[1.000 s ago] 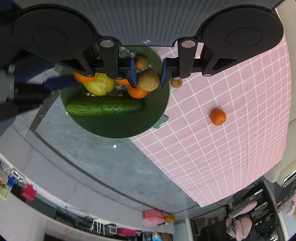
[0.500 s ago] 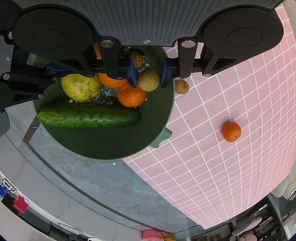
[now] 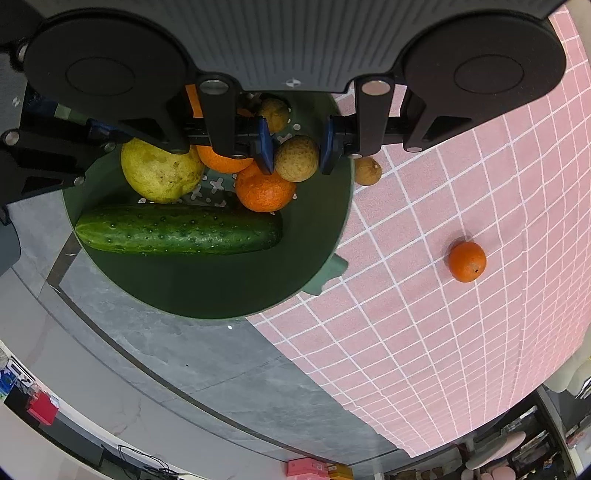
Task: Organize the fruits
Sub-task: 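Carry the mandarin and kiwi over the green colander, then open both grippers to drop the mandarin and kiwi into the colander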
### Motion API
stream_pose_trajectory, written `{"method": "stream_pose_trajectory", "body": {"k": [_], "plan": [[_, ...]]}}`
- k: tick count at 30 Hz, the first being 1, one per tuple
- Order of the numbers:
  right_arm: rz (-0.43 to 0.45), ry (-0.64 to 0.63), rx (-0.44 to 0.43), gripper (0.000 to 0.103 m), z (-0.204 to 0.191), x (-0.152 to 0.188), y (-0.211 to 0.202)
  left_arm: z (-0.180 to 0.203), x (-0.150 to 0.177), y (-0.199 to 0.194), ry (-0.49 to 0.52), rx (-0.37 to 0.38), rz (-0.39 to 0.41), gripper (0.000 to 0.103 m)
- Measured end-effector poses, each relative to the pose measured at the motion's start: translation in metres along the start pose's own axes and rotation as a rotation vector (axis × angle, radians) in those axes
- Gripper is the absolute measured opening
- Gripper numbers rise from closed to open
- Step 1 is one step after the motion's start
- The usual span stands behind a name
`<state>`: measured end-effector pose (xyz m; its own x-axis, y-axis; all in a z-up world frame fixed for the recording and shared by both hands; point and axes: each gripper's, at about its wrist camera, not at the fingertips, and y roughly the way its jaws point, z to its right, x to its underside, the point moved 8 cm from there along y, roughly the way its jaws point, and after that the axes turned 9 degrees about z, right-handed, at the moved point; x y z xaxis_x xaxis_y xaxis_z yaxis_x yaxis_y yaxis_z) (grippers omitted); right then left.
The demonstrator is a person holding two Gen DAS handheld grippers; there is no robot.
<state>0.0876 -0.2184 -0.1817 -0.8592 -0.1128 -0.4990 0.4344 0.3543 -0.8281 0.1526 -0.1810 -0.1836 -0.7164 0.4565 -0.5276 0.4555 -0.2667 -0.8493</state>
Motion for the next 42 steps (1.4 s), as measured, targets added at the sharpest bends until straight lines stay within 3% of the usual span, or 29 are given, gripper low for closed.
{"method": "stream_pose_trajectory", "body": {"k": [12,14,19,24,28,29,31,36,42], "plan": [[-0.037,0.033,-0.020,0.042,0.000,0.009,0.008,0.011,-0.002,0.024,0.058,-0.007,-0.032,0.032],[-0.042,0.040,-0.024,0.042,0.001,0.009,0.009,0.012,-0.003,0.024,0.067,-0.011,-0.036,0.038],[-0.050,0.074,-0.034,0.043,0.006,0.009,0.012,0.013,-0.004,0.024,0.090,-0.018,-0.044,0.041],[-0.062,0.107,-0.033,0.045,0.009,0.010,0.010,0.011,-0.006,0.021,0.045,-0.013,-0.065,0.048],[-0.061,0.135,-0.040,0.053,0.010,0.009,0.003,0.008,-0.014,0.003,-0.055,0.063,-0.039,0.079],[-0.054,0.136,-0.041,0.056,0.010,0.008,-0.001,0.006,-0.017,-0.004,-0.069,0.072,-0.019,0.079],[-0.030,0.128,-0.032,0.072,0.010,0.003,-0.011,0.004,-0.024,-0.020,-0.065,0.066,0.015,0.079],[0.053,0.090,0.008,0.073,0.011,-0.014,-0.049,-0.007,-0.027,-0.068,-0.073,0.068,0.106,0.079],[0.150,0.060,0.021,0.073,0.004,-0.020,-0.098,-0.032,0.013,-0.121,-0.096,0.032,0.183,0.079]]}}
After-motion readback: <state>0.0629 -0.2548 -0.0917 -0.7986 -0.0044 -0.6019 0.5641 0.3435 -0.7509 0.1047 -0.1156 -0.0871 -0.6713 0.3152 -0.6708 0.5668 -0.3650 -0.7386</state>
